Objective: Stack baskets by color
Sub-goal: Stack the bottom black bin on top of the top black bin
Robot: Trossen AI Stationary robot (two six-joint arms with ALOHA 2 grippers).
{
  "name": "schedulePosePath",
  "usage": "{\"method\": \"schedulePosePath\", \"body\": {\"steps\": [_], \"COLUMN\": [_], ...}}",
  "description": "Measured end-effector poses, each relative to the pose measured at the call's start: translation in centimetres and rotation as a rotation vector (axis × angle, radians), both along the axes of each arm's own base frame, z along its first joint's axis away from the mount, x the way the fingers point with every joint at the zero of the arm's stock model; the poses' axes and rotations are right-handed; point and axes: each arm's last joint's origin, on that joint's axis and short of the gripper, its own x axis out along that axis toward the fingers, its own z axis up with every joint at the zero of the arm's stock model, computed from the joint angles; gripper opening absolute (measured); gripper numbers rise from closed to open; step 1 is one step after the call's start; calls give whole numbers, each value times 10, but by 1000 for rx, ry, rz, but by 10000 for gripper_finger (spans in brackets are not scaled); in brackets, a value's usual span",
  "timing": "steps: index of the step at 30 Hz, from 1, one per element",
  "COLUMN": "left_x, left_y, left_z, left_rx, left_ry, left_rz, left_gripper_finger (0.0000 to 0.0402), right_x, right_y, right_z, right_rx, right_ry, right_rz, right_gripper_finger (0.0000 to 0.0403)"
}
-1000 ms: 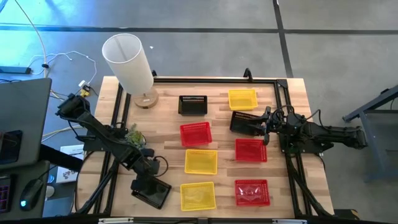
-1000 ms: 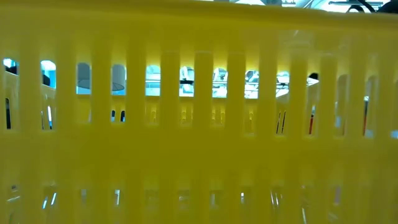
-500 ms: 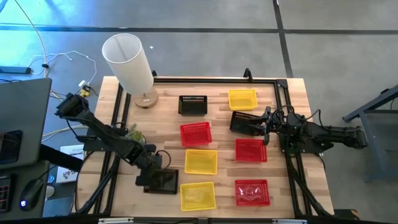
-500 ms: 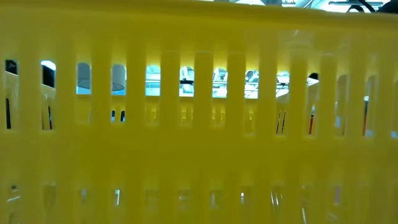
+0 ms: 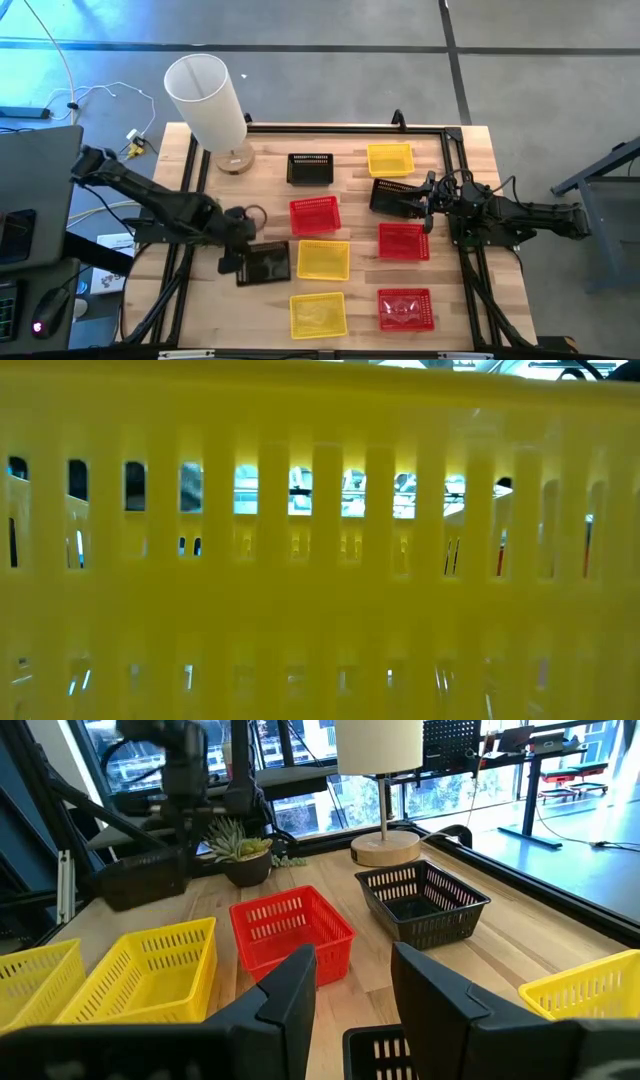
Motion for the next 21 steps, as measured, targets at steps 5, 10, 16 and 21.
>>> {"method": "schedulePosePath", "body": {"steps": [5,10,16,21], "left_x": [-3,1,14,21], "left_y": [24,52,81,101], "left_z": [21,53,88,106], "left_rx": [133,445,708,840], "left_ry": [-124,-215,-386,-508], "left_rz": [54,127,144,148], "left_gripper_finger": [0,0,0,0], "right_x": [0,0,0,0], "right_y": [0,0,0,0], "right_z": [0,0,0,0], "right_rx": [0,0,0,0], "right_ry": [0,0,0,0], "right_rz": [0,0,0,1], "right_gripper_finger": [122,122,122,122]}}
